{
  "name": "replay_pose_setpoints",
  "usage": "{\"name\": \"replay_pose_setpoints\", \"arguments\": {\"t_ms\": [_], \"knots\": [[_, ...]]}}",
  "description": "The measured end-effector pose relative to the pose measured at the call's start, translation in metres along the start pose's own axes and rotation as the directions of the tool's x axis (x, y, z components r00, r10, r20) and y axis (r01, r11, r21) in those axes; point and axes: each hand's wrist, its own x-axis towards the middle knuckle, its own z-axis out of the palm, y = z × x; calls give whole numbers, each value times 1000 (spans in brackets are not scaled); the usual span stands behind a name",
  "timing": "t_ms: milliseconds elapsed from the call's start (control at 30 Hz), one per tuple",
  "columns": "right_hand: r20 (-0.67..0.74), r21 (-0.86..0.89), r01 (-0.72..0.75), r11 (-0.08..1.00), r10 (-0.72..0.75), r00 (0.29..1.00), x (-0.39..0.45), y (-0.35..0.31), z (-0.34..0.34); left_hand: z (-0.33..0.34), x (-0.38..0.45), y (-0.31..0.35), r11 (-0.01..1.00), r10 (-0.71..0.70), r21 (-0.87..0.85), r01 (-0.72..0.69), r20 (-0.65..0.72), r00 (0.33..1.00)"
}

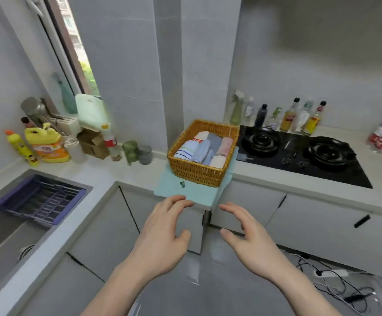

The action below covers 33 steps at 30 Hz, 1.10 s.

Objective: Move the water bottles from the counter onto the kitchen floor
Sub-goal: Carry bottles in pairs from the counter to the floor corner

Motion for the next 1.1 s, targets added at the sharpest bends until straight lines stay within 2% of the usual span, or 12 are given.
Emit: {"name": "replay_pose_setpoints", "arguments": {"t_ms": [233,433,767,1100], "knots": [[-230,69,-147,987,159,960,2,56,-81,43,100,69,969,247,-15,-247,126,961],[-320,150,-182,972,222,921,11,107,-156,92,170,146,923,383,-34,-383,159,910],[-365,116,-168,979,200,909,41,212,-314,186,261,271,918,397,-52,-394,128,909],[-399,105,-161,981,190,897,91,285,-416,243,357,340,917,398,-68,-393,130,908]]}}
